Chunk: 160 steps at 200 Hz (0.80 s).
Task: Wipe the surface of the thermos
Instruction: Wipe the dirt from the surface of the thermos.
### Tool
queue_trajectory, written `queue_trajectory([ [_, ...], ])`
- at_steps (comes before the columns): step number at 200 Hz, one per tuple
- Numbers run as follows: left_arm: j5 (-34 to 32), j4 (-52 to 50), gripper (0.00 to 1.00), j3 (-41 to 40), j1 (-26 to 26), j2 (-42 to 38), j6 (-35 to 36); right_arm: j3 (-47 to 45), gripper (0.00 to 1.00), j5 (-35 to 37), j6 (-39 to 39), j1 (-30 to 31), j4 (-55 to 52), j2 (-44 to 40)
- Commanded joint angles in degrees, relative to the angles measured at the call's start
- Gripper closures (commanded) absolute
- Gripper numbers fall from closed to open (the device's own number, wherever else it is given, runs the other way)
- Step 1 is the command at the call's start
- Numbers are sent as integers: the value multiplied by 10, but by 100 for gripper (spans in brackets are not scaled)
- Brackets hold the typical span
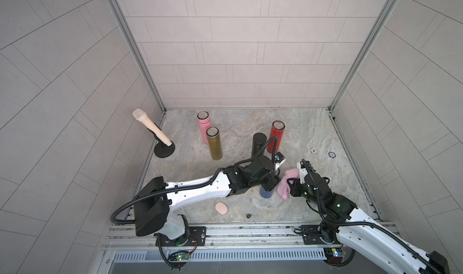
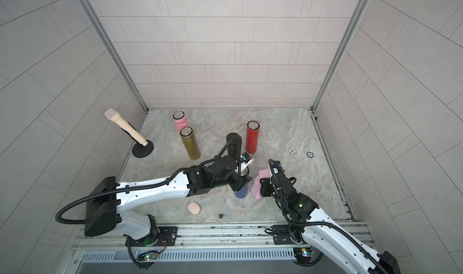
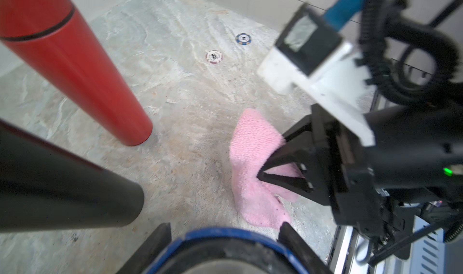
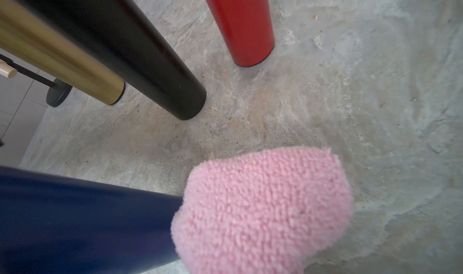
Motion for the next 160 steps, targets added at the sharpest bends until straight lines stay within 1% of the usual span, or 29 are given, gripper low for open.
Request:
queue_trajectory([
  [1,49,90,100,-4,1,4,54,-9,100,-168,-12,-54,87,22],
  [26,30,138,100,-22,2,11,45,0,100,-226,10,-62,144,46],
  [52,12,134,100,-28,1,23,47,55,100,-255,28,-66,119,36],
  [73,3,130,100,-36,0,21,49,109,100,-254,36,-81,80,6],
  [101,-7,125,100,-46,-3,7,51,162,100,-267,61,-103,62,-3],
  [135,-45,85,100,-33,-6,2,46,174,100,-278,114,-106,95,-12],
  [160,-65,73,100,-31,-6,0,44,176,100,-294,145,-106,109,-25],
])
